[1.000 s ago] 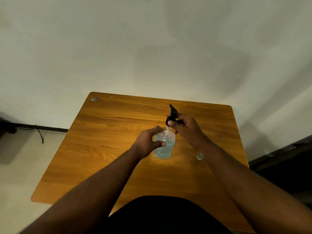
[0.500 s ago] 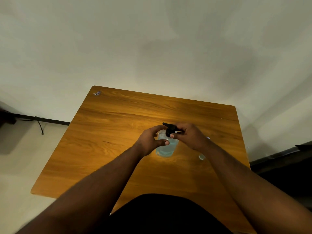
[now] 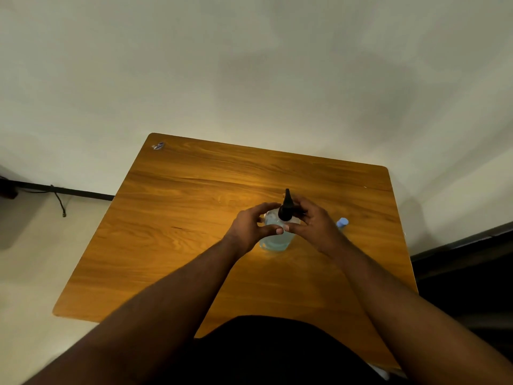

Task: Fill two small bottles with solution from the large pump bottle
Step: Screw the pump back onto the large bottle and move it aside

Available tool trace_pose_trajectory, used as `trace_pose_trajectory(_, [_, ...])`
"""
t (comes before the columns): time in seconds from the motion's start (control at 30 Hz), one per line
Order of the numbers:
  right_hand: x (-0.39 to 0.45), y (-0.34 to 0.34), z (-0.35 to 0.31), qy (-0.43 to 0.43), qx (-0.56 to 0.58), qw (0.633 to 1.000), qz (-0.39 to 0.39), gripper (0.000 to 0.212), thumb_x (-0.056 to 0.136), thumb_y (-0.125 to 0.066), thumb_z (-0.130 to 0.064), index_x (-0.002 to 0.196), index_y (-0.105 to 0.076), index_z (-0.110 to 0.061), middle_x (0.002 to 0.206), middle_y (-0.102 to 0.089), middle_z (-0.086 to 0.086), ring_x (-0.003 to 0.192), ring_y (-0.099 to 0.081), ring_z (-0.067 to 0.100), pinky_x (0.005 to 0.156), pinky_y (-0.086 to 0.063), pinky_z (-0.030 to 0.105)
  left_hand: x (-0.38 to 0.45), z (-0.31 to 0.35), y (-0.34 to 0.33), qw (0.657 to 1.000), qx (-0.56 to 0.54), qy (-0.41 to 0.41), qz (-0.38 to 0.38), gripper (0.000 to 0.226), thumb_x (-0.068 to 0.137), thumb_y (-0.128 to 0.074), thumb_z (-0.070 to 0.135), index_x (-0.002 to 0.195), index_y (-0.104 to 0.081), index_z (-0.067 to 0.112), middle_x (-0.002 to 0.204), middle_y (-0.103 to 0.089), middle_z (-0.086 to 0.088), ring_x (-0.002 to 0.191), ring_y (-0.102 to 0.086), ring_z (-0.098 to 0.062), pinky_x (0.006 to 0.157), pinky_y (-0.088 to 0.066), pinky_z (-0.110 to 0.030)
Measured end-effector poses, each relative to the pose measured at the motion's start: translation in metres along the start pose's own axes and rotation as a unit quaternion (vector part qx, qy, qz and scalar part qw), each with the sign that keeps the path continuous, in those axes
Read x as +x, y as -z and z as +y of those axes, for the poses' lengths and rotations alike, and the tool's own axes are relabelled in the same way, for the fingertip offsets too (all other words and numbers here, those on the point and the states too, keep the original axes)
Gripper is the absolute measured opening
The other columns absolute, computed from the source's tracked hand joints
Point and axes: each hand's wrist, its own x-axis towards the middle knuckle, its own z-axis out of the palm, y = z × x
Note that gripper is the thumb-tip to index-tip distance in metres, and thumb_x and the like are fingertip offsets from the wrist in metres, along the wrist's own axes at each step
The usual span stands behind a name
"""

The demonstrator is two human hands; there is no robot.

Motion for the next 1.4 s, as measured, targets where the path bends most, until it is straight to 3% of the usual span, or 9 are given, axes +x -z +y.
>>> trace_pose_trajectory(0.13, [-0.001, -0.001, -0.001, -0.023, 0.03, 0.999, 0.011, 0.048, 0.076, -0.076, -0.009, 0.112, -0.06, -0.035, 0.115, -0.064, -0.013, 0.114, -0.058, 0.005, 0.099, -0.048, 0.028, -0.002, 0.001, 0.002, 1.0, -0.003, 0.005, -0.005, 0.062, 0.07, -0.084, 0.041, 0.112, -0.049, 0.071, 0.125, -0.058, 0.025, 0.117, -0.058, -0.018, 0.093, -0.053, -0.042])
trace_pose_trajectory(0.27, [-0.004, -0.009, -0.005, -0.038, 0.032, 0.996, 0.074, 0.048, 0.071, -0.081, -0.014, 0.113, -0.058, -0.021, 0.115, -0.066, 0.0, 0.112, -0.06, 0.013, 0.096, -0.051, 0.036, -0.001, -0.002, 0.002, 1.0, -0.004, 0.008, -0.008, 0.065, 0.071, -0.084, 0.038, 0.124, -0.053, 0.058, 0.137, -0.057, 0.01, 0.119, -0.058, -0.021, 0.094, -0.053, -0.049])
trace_pose_trajectory(0.4, [-0.002, -0.005, -0.003, -0.042, 0.039, 0.998, 0.025, 0.06, 0.073, -0.079, -0.01, 0.125, -0.056, -0.028, 0.125, -0.062, -0.001, 0.12, -0.055, 0.013, 0.1, -0.047, 0.033, 0.003, -0.001, 0.004, 1.0, -0.006, 0.01, -0.022, 0.07, 0.071, -0.085, 0.031, 0.133, -0.054, 0.041, 0.13, -0.057, 0.019, 0.12, -0.056, -0.02, 0.098, -0.051, -0.044])
trace_pose_trajectory(0.57, [-0.002, -0.005, -0.001, -0.055, 0.023, 0.997, 0.059, 0.045, 0.07, -0.081, -0.009, 0.097, -0.058, -0.037, 0.107, -0.065, -0.009, 0.112, -0.061, 0.015, 0.093, -0.052, 0.033, 0.004, -0.011, 0.008, 0.997, 0.047, 0.003, -0.063, 0.084, 0.076, -0.08, 0.004, 0.14, -0.043, 0.045, 0.148, -0.046, 0.011, 0.129, -0.049, -0.02, 0.102, -0.049, -0.04])
trace_pose_trajectory(0.77, [-0.003, -0.013, 0.001, -0.029, 0.029, 0.997, 0.07, 0.058, 0.07, -0.082, -0.009, 0.121, -0.058, -0.022, 0.126, -0.061, 0.003, 0.119, -0.056, 0.016, 0.099, -0.048, 0.034, 0.005, -0.011, 0.008, 0.998, 0.035, 0.005, -0.05, 0.081, 0.074, -0.083, 0.01, 0.138, -0.046, 0.044, 0.145, -0.05, 0.009, 0.12, -0.056, -0.02, 0.098, -0.052, -0.042])
trace_pose_trajectory(0.97, [-0.002, -0.021, 0.003, -0.016, 0.019, 0.992, 0.125, 0.046, 0.067, -0.084, -0.013, 0.096, -0.056, -0.034, 0.111, -0.065, -0.001, 0.109, -0.061, 0.016, 0.093, -0.052, 0.036, 0.006, -0.01, 0.007, 0.998, 0.029, 0.019, -0.044, 0.079, 0.074, -0.082, 0.009, 0.138, -0.047, 0.042, 0.145, -0.051, 0.006, 0.117, -0.059, -0.023, 0.095, -0.054, -0.046])
trace_pose_trajectory(1.17, [0.001, -0.02, 0.007, -0.015, -0.005, 0.993, 0.121, 0.061, 0.069, -0.083, -0.016, 0.124, -0.055, -0.018, 0.13, -0.055, 0.003, 0.115, -0.056, 0.013, 0.094, -0.05, 0.027, 0.007, -0.01, 0.008, 0.998, 0.022, 0.018, -0.049, 0.079, 0.074, -0.081, 0.006, 0.138, -0.048, 0.039, 0.145, -0.051, 0.005, 0.115, -0.06, -0.021, 0.092, -0.056, -0.045])
trace_pose_trajectory(1.3, [0.001, -0.025, 0.007, -0.008, -0.057, 0.986, 0.159, 0.049, 0.064, -0.086, -0.025, 0.103, -0.058, -0.028, 0.109, -0.06, -0.003, 0.1, -0.06, 0.011, 0.084, -0.056, 0.034, 0.008, -0.012, 0.008, 0.998, 0.034, 0.008, -0.044, 0.079, 0.074, -0.082, 0.007, 0.138, -0.049, 0.037, 0.143, -0.053, 0.004, 0.117, -0.059, -0.018, 0.093, -0.056, -0.043])
trace_pose_trajectory(1.4, [0.001, -0.026, 0.005, 0.007, -0.01, 0.989, 0.148, 0.061, 0.064, -0.086, -0.024, 0.111, -0.053, -0.043, 0.125, -0.054, -0.003, 0.109, -0.057, 0.007, 0.088, -0.052, 0.022, 0.009, -0.013, 0.008, 0.998, 0.041, 0.009, -0.043, 0.079, 0.074, -0.082, 0.007, 0.137, -0.048, 0.04, 0.142, -0.053, 0.005, 0.113, -0.061, -0.019, 0.09, -0.057, -0.044])
